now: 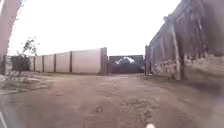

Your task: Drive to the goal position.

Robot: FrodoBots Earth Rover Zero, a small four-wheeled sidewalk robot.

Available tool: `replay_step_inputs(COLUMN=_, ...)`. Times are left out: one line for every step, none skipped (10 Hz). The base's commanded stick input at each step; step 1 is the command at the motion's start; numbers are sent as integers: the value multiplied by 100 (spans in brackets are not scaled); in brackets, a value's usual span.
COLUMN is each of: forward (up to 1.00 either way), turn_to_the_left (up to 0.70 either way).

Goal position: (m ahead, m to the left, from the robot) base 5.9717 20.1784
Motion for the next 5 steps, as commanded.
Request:
replay_step_inputs(forward=70, turn_to_the_left=0)
replay_step_inputs(forward=70, turn_to_the_left=0)
replay_step_inputs(forward=70, turn_to_the_left=0)
replay_step_inputs(forward=70, turn_to_the_left=0)
replay_step_inputs(forward=70, turn_to_the_left=0)
